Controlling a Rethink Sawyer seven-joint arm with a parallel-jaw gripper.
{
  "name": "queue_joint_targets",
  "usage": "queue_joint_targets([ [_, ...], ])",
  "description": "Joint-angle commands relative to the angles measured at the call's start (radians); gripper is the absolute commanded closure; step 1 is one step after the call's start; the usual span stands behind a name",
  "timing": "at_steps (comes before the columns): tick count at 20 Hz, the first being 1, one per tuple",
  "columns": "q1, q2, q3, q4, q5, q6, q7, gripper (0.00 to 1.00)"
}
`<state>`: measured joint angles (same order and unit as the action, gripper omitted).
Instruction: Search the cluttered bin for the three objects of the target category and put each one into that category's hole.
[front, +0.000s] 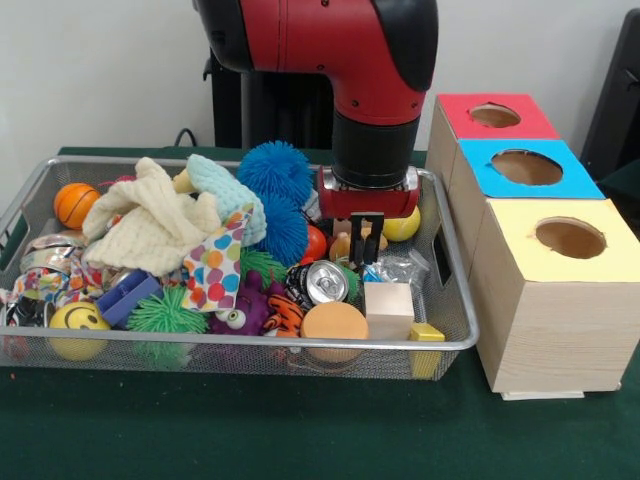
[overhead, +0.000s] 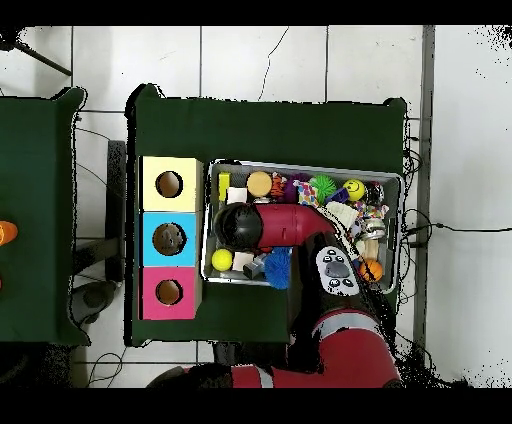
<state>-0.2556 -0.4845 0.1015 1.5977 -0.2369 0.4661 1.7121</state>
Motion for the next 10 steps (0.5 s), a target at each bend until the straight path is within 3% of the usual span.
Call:
queue_joint_targets([
  [1,-0.018,0.026,0.018,0.052,-0.030,0.086,0.029,1.00],
  [5,-0.020,0.028,0.023,0.073,-0.010,0.023,0.079,1.00],
  [6,-0.017,0.028,0.020,0.076,-0.008,0.013,0.090,0.00],
  [10,-0.026,0.017,0.032,0.087,-0.015,0.028,0.063,0.00],
])
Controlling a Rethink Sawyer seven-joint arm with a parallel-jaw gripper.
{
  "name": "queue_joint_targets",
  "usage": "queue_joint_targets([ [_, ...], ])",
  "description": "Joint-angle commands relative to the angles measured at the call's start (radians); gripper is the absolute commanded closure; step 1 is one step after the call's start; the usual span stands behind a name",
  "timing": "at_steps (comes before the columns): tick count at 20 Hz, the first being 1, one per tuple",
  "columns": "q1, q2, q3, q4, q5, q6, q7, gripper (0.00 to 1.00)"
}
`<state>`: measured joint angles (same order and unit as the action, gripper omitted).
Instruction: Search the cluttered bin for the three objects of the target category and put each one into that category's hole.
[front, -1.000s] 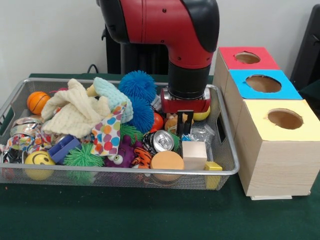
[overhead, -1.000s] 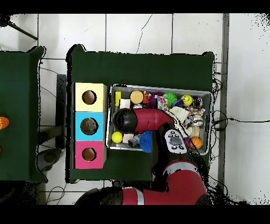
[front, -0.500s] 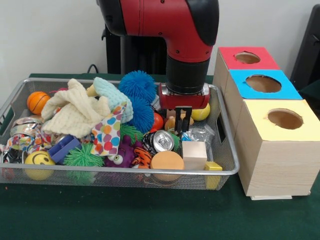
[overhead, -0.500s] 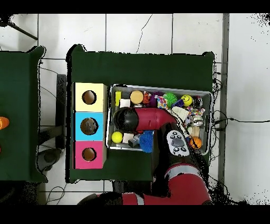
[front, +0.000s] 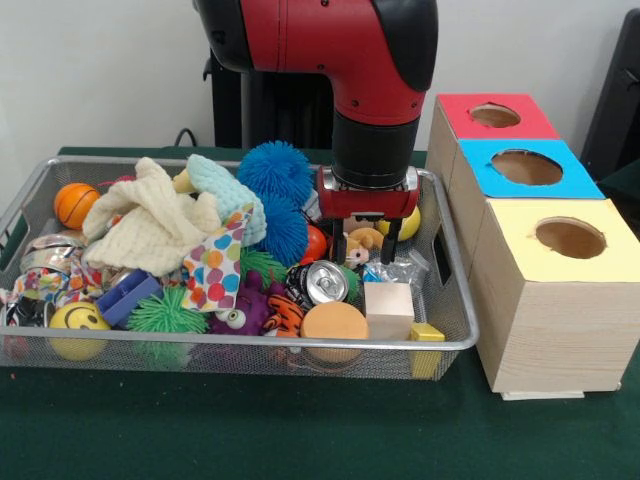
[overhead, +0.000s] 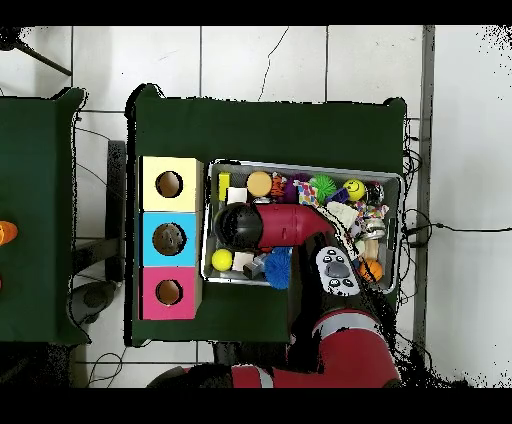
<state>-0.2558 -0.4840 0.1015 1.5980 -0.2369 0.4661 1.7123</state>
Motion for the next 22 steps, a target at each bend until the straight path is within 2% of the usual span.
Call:
queue_joint_targets([
  [1,-0.025,0.015,0.031,0.090,-0.016,0.027,0.063,0.00],
  [6,-0.021,0.016,0.037,0.122,-0.015,0.010,0.073,0.00],
  [11,0.013,0.016,0.029,0.215,-0.023,-0.084,0.133,0.00],
  [16,0.053,0.008,0.022,0.269,-0.007,-0.147,0.186,0.00],
  [22,0.109,0.035,-0.008,0.255,0.026,-0.183,0.211,0.00],
])
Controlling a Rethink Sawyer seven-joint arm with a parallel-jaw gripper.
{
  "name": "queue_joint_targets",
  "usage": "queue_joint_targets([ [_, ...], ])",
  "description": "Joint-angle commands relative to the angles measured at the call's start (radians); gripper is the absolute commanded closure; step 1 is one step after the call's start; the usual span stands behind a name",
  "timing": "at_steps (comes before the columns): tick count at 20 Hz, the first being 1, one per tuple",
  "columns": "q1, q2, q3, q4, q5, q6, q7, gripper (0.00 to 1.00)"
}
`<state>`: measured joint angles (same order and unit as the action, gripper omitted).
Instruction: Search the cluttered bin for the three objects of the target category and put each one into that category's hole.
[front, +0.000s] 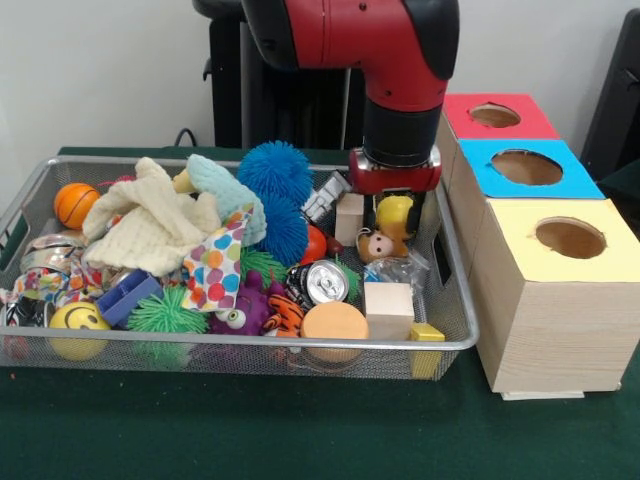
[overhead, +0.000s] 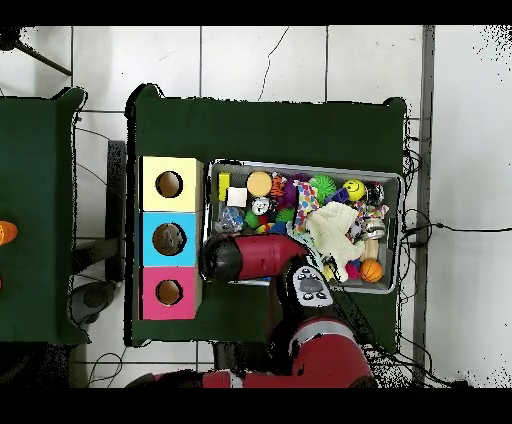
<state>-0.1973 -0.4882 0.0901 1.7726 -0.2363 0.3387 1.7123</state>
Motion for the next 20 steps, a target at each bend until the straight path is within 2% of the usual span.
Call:
queue_joint_targets([
  [1,0.054,0.046,0.002,0.074,0.029,-0.057,0.208,0.00],
  [12,0.057,0.083,-0.007,0.037,0.046,-0.053,0.177,0.00],
  [16,0.021,0.116,-0.006,0.020,0.024,-0.078,0.142,0.00],
  [20,-0.023,0.117,0.012,0.026,0.008,-0.111,0.122,0.00],
])
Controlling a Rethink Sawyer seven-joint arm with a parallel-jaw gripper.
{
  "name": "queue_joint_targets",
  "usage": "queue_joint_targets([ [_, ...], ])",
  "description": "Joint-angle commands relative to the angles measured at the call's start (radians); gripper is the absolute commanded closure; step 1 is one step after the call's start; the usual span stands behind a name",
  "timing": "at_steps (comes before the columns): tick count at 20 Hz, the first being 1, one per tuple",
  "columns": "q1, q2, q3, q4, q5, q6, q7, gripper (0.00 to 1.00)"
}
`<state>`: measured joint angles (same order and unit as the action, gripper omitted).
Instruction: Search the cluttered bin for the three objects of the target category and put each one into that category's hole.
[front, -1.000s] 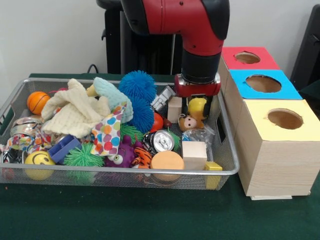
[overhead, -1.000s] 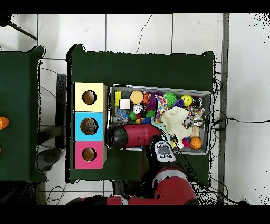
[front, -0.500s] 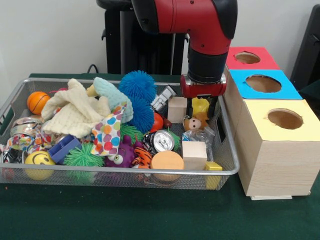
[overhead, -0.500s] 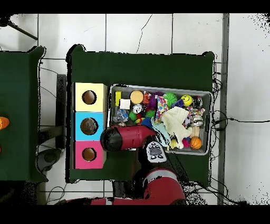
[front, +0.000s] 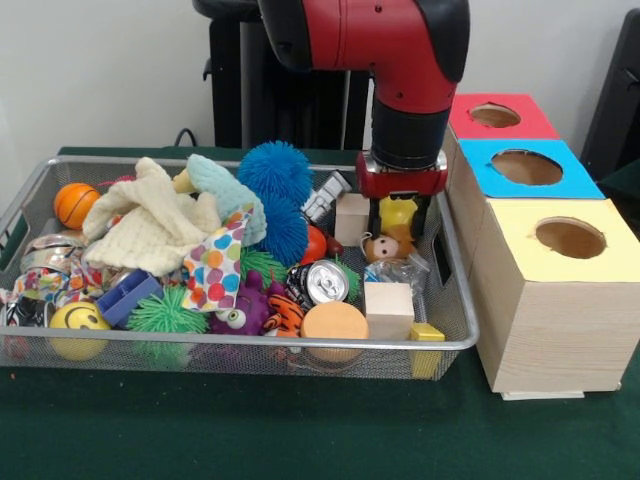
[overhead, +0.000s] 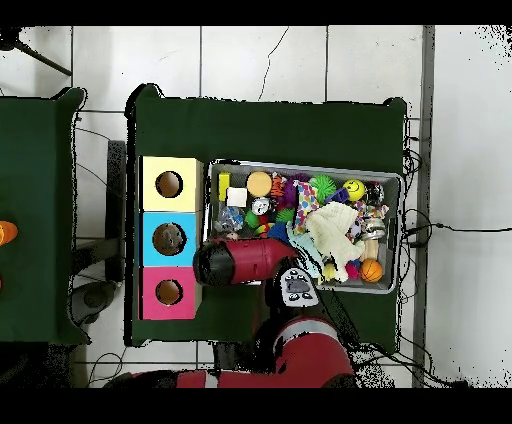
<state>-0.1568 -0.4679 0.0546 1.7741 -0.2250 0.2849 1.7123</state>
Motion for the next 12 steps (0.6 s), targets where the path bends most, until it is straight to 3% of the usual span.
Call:
queue_joint_targets([
  [1,-0.063,0.097,0.044,0.023,0.000,-0.054,0.125,0.00],
  [2,-0.063,0.097,0.042,0.023,0.000,-0.061,0.129,1.00],
  [12,-0.067,0.099,0.045,0.014,-0.024,-0.058,0.101,1.00],
])
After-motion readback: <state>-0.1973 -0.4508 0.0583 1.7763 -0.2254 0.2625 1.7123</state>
